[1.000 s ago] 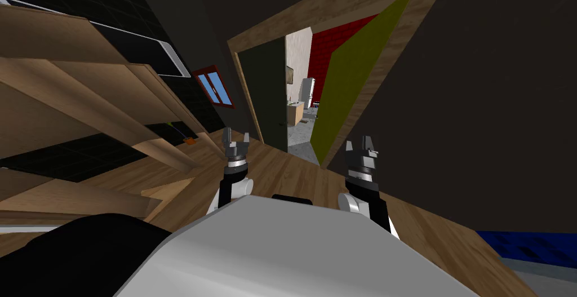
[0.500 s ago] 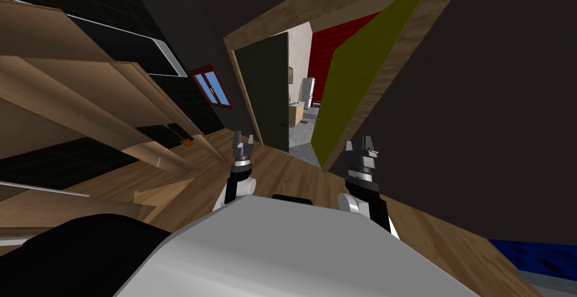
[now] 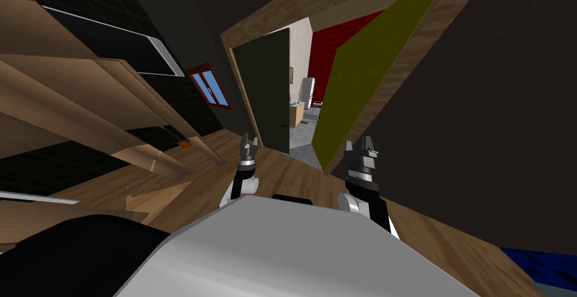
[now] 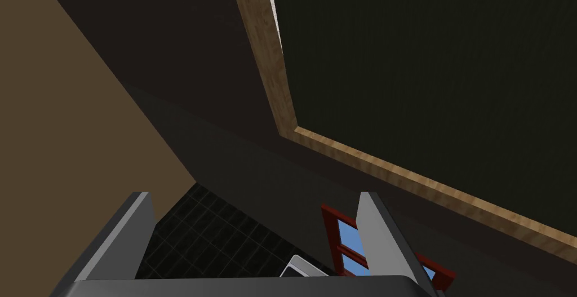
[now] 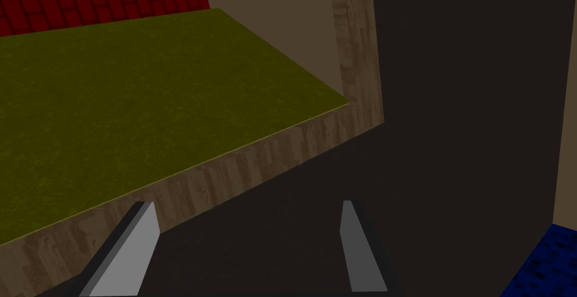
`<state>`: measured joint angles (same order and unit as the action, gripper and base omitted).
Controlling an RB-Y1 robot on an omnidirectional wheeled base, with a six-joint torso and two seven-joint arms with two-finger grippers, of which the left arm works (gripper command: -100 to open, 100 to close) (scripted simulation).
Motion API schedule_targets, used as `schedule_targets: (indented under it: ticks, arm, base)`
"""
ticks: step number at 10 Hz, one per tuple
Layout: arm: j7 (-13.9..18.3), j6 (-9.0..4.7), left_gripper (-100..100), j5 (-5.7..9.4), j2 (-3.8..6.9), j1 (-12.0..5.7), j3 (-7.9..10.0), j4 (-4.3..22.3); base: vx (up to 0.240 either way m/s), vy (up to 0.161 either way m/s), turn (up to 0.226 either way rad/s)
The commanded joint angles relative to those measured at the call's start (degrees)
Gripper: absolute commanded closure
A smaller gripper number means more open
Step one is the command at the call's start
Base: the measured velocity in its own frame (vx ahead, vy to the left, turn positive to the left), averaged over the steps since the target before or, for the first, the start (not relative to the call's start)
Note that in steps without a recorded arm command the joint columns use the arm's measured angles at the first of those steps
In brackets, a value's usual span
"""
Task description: Push the door open
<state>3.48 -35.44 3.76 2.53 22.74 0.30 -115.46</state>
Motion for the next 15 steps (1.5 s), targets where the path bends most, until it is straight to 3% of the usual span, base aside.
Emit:
schedule_targets:
  ticks: [1,15]
  arm:
    - [0.11,-0.21,-100,-0.27,0.18,-0.75,-0.46,1.87]
    - [1.68,-3.16,-100,-2.43,2.17,-9.68,-4.02,23.82]
  base:
    - [0.087,0.039,-0.008]
    - [0.097,0.041,-0.008]
